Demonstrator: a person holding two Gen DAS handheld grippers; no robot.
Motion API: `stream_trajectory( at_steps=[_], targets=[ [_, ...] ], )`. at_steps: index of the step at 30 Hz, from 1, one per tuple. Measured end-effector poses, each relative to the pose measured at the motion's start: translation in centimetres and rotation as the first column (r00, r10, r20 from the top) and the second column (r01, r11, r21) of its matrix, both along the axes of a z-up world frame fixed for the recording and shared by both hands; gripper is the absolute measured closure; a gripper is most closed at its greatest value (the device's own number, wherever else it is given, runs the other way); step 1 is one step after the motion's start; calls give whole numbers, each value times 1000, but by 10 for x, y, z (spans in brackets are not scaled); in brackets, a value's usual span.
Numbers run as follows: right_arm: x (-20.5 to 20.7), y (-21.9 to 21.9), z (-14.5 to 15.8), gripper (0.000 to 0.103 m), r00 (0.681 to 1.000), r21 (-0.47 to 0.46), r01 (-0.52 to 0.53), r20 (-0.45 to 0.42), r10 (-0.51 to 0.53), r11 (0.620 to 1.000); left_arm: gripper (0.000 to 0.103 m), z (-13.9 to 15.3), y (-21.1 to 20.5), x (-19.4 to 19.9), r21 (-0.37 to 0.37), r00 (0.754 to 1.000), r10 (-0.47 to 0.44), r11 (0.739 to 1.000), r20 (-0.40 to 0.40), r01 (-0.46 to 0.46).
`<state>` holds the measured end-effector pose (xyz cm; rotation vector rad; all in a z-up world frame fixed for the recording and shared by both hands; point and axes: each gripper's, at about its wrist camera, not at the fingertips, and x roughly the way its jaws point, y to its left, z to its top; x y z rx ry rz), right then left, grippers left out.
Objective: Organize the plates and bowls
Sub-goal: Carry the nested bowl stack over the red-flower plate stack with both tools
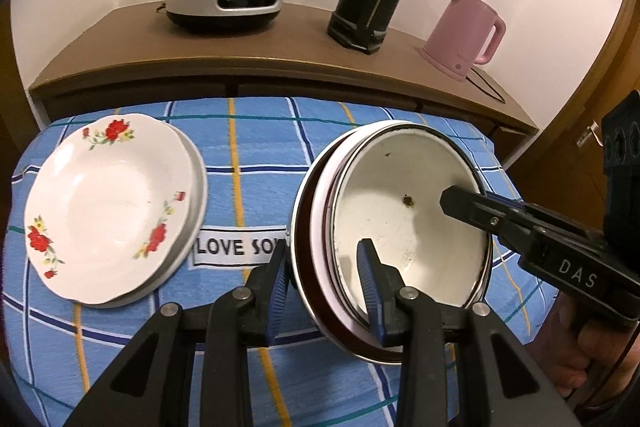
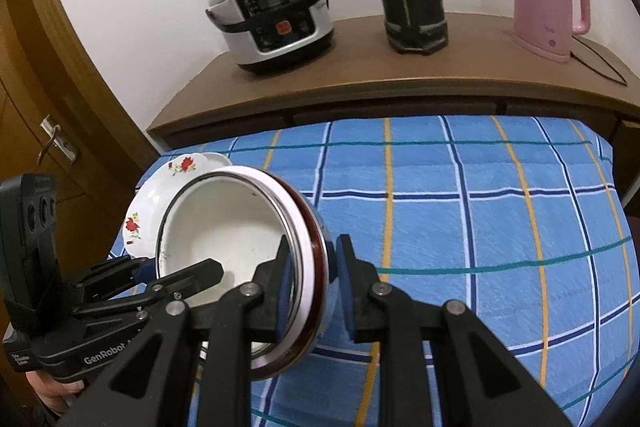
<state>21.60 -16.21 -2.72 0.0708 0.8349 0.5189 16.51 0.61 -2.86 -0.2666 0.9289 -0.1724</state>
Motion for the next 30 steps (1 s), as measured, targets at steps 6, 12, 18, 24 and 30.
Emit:
stream_trajectory(
  at_steps=[6,12,18,24,30],
  targets=[
    [0,22,8,82,999,-18,-36,18,36,999,67,5,17,-5,1,999,35,999,11,-35],
    [0,42,15,82,997,-25,-68,25,69,997,67,11,35,-10,5,998,66,998,24,-66],
    [1,64,21,82,994,-34,-104,29,105,994,67,16,54,-14,17,994,100,995,36,-100],
    [-2,90,26,82,988,-43,-148,37,150,988,67,22,76,-20,22,989,142,989,51,-143],
    [-3,111,29,82,983,-57,-179,40,182,982,67,24,94,-24,24,983,174,984,57,-176]
  ],
)
